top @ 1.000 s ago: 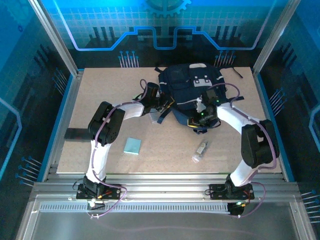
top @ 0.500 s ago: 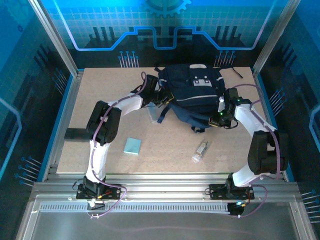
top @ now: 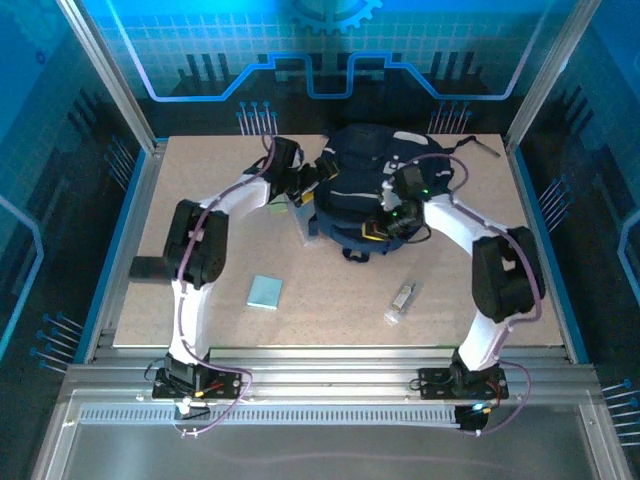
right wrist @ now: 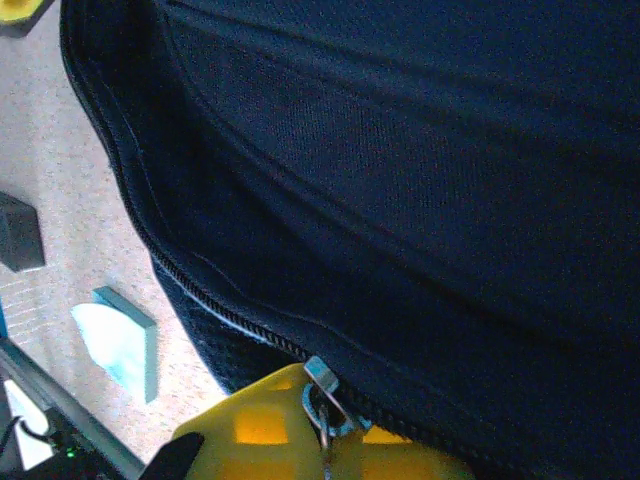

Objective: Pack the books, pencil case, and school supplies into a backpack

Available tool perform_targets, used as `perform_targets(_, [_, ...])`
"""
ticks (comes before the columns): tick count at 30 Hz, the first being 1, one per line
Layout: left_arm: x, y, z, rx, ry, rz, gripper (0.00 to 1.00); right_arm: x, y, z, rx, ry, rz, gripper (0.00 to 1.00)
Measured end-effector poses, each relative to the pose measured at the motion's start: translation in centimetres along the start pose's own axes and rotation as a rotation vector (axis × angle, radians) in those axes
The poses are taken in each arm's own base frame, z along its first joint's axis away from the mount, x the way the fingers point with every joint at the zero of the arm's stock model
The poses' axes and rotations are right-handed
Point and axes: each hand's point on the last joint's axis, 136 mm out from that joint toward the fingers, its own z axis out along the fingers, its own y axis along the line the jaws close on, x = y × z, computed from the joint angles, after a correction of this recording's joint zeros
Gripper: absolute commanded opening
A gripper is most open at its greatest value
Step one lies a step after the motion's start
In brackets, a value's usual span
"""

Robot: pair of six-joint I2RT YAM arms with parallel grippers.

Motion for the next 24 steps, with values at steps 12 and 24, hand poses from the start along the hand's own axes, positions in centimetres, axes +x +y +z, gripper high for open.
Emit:
perform_targets(12, [4.8,2.8,-7.9,-0.004,-0.078,-0.115,0.99,-1.5,6.0,2.9,-0.153,0.054,-0.013,0.00])
perform_targets(24, [9.3,4.0,-1.2,-0.018,0.014,-0.238,0.35,1.9,6.0,1.8,-0.199,0.042,0.004,0.00])
